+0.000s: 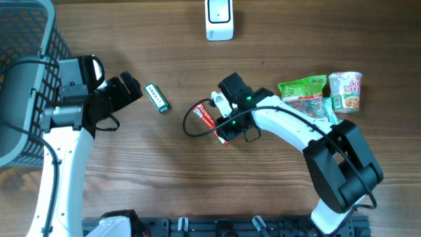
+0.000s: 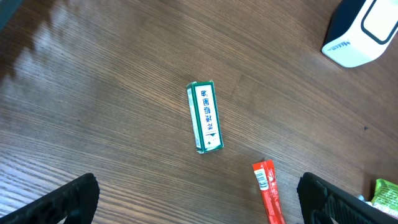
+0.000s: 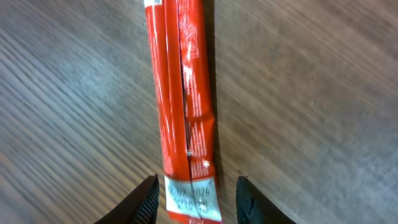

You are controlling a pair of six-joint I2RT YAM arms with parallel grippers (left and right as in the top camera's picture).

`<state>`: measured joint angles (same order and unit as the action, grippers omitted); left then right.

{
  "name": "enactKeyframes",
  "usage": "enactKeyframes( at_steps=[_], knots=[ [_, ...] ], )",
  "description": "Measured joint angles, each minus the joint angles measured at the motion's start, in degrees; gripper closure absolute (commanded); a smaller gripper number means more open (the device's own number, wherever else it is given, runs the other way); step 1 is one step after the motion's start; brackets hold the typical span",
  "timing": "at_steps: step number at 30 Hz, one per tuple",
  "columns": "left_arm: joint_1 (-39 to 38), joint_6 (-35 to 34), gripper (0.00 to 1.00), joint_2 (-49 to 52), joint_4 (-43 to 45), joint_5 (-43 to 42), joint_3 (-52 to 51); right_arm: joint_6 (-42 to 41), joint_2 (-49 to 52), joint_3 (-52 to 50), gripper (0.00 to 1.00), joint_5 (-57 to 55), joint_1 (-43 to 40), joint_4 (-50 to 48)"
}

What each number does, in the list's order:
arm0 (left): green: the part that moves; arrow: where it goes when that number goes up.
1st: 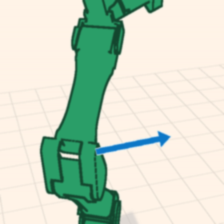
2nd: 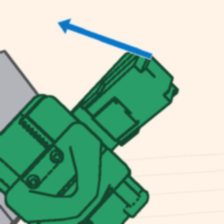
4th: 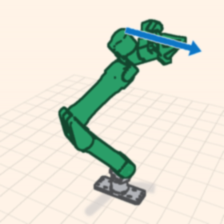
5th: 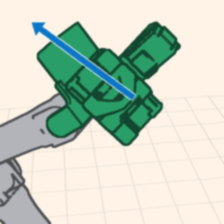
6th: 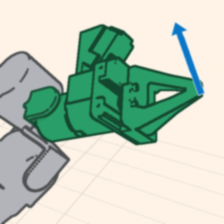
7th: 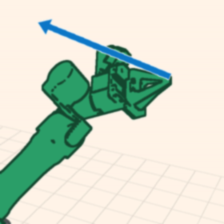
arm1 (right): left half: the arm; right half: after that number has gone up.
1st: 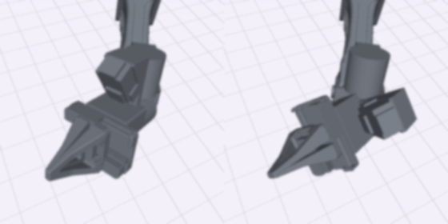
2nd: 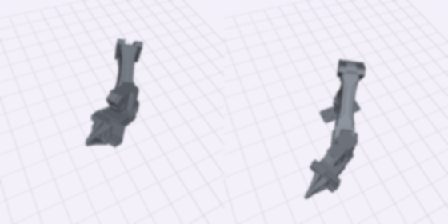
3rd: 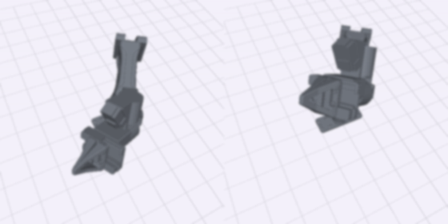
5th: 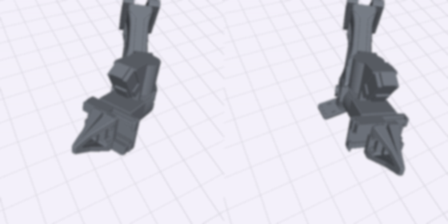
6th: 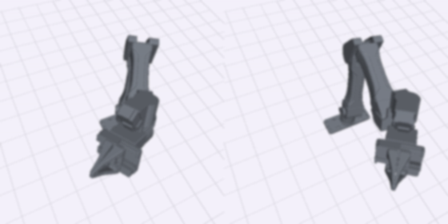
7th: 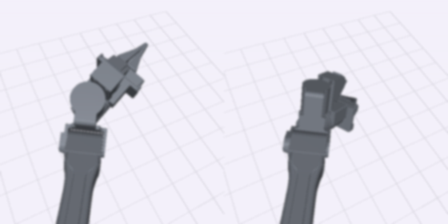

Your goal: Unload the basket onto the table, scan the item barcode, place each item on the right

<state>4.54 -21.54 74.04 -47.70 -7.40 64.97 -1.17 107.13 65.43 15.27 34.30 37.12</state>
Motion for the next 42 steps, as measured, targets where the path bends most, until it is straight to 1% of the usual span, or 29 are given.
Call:
enactKeyframes(
  at_steps=[4,10,13,16,19,27,33,34,37,40,42],
  knots=[
    [0.0,0.0,0.0,0.0,0.0,0.0,0.0,0.0,0.0,-0.1,0.58,0.2,0.0,2.3],
    [0.0,0.0,0.0,0.0,0.0,0.0,0.0,1.4,0.1,-0.1,0.55,0.1,0.0,0.2],
    [0.0,0.0,0.0,0.0,0.0,0.0,0.0,1.5,0.3,-0.1,0.59,-0.4,0.0,-1.1],
    [0.0,0.0,0.0,0.0,0.0,0.0,0.0,2.1,0.4,-0.1,0.6,-0.8,0.0,-1.2],
    [0.0,0.0,0.0,0.0,0.0,0.0,0.0,2.6,0.5,-0.1,0.65,-1.0,0.0,-1.4],
    [0.0,0.0,0.0,0.0,0.0,0.0,0.0,2.7,0.6,-0.1,0.69,-1.7,1.5,-3.1],
    [0.0,0.0,0.0,0.0,0.0,0.0,0.0,2.6,0.6,-0.2,0.66,-4.7,3.4,-3.2],
    [0.0,0.0,0.0,0.0,0.0,0.0,0.0,2.6,0.6,-0.4,0.62,-5.3,3.4,-3.2],
    [0.0,0.0,0.0,0.0,0.0,0.0,0.0,2.6,0.6,-0.5,0.59,-6.0,3.4,-3.1],
    [0.0,0.0,0.0,0.0,0.0,0.0,0.0,2.6,0.6,-0.5,0.58,-6.3,3.4,-2.4],
    [0.0,0.0,0.0,0.0,0.0,0.0,0.0,2.6,0.6,-0.5,0.6,-6.4,3.4,-2.0]
  ],
)
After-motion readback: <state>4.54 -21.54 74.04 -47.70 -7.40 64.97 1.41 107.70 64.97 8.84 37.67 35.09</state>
